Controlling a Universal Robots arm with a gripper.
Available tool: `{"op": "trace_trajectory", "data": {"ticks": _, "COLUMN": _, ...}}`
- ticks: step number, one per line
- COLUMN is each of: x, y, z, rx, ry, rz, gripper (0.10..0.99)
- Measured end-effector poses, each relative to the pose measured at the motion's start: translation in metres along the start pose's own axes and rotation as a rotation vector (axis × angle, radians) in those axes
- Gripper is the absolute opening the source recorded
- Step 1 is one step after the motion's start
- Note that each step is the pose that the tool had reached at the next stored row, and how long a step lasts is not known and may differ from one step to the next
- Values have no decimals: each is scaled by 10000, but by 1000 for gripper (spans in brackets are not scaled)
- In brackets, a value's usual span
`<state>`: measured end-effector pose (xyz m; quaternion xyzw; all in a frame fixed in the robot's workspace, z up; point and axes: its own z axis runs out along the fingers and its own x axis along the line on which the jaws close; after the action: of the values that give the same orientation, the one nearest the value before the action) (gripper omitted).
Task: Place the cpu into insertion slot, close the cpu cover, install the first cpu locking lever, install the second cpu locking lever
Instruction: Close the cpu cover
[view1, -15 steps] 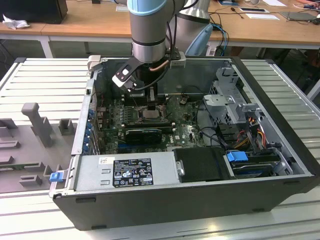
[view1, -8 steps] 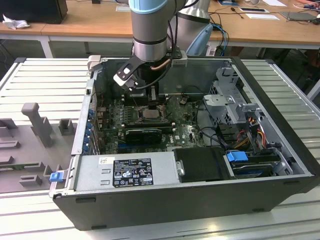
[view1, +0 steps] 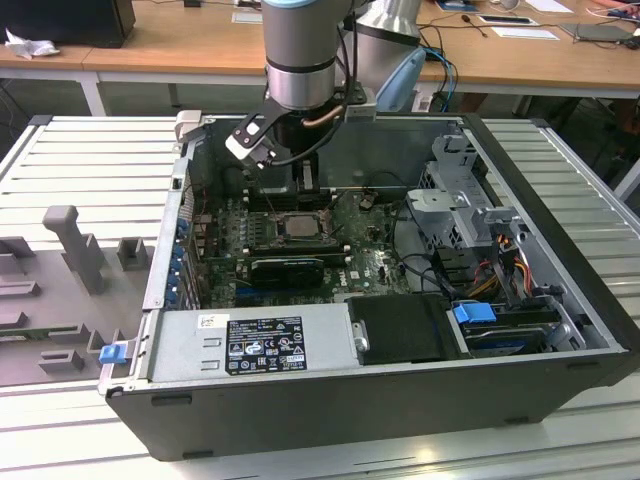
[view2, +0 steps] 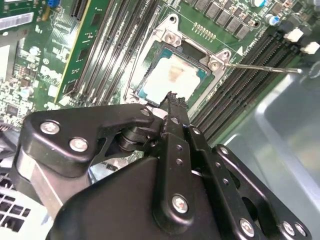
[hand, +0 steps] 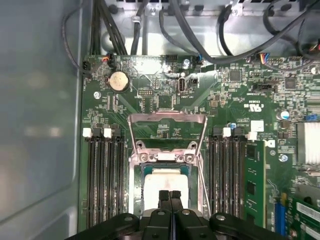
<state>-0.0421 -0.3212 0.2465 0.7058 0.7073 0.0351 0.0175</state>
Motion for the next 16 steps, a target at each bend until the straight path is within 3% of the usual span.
{"op": "trace_trajectory", "data": {"ticks": 7, "x": 0, "y": 37, "z": -25, "rx": 5, "ry": -3, "rz": 0, "gripper": 106}}
{"op": "trace_trajectory", "data": {"ticks": 11, "x": 7, "y": 46, "z": -136, "rx": 4, "ry": -2, "rz": -1, "gripper": 106}}
{"op": "trace_trajectory", "data": {"ticks": 16, "x": 7, "y": 157, "z": -138, "rx": 23, "ry": -1, "rz": 1, "gripper": 106}}
